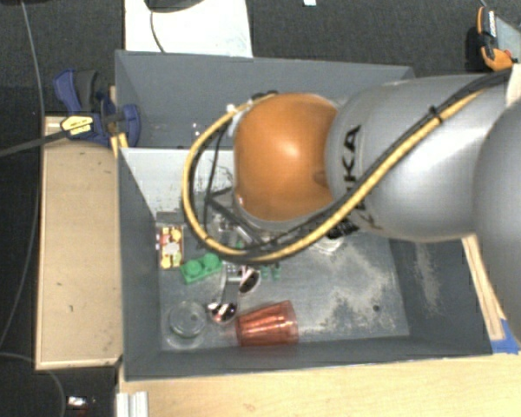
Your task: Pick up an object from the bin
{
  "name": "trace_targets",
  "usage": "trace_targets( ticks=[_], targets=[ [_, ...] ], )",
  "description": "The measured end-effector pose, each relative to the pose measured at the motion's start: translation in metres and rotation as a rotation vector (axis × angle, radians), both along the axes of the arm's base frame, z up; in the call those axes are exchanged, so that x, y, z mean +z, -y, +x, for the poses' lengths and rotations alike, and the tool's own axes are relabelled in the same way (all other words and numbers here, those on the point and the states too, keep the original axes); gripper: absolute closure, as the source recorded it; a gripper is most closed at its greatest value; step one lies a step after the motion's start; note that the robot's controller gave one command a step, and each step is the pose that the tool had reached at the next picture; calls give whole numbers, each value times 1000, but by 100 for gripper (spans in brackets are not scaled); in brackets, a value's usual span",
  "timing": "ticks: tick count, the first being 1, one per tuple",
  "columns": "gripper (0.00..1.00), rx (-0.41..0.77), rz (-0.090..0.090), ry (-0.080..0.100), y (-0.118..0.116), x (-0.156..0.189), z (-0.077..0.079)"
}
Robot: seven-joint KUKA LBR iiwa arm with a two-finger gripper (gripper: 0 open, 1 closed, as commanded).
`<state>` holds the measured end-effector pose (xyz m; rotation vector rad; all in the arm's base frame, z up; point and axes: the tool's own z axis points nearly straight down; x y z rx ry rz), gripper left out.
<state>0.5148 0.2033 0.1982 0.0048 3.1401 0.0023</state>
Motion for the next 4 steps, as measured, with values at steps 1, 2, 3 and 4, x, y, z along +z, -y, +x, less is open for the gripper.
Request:
trace_targets(
  ticks=[1, 2, 3, 4],
  targets=[
    [0, 235, 0, 2, 18, -82, 21],
    [0, 512, 3, 17, 34, -124, 24],
    [0, 563, 0, 15, 25, -125, 26],
    [0, 515, 7, 22, 32, -122, 26]
  ],
)
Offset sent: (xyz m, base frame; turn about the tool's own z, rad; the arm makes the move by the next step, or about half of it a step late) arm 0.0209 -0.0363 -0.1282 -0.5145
